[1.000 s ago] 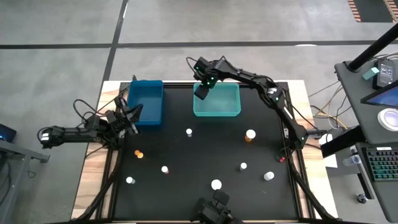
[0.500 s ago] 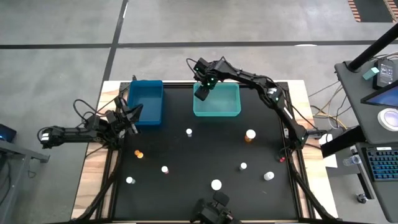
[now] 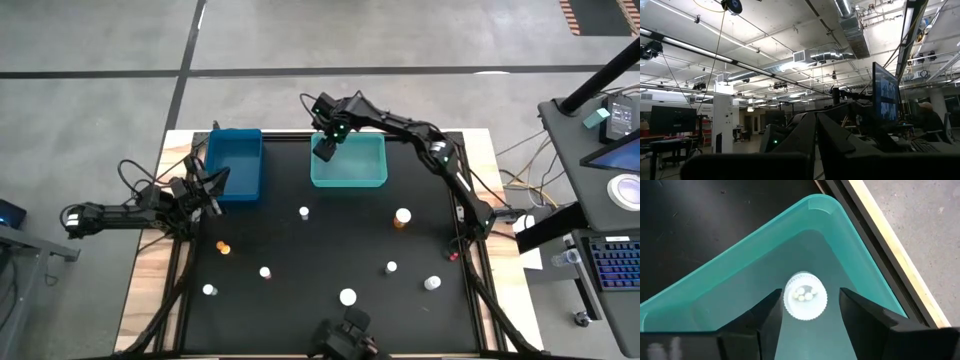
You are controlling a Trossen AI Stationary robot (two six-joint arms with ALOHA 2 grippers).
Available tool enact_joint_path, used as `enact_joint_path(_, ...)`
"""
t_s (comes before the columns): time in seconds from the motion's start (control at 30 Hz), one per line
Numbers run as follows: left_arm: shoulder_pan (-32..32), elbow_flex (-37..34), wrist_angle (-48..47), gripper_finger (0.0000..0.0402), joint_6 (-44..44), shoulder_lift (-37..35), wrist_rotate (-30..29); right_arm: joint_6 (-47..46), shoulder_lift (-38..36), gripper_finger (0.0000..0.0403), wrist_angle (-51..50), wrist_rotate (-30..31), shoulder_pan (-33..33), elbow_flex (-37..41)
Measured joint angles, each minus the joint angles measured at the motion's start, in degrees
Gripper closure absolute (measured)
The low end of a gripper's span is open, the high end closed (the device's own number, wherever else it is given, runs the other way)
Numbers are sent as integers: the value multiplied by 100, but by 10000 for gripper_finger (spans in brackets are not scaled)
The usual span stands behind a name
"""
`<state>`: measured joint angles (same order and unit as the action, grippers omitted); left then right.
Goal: Pick and place medicine bottles into bin by pill shape (circle, oval)
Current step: Put the white tablet bottle into the light blue bin
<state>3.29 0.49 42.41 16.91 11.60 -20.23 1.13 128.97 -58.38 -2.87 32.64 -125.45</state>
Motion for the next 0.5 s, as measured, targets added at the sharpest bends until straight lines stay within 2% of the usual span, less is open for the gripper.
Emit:
enact_joint_path(0.23, 0, -2, 0, 401, -2, 0, -1, -4, -406, 216, -161, 4, -149, 0)
enact_joint_path(0.5, 0, -2, -2, 401, -13, 2, 0, -71, -955, 216, -361, 12, -735, 73)
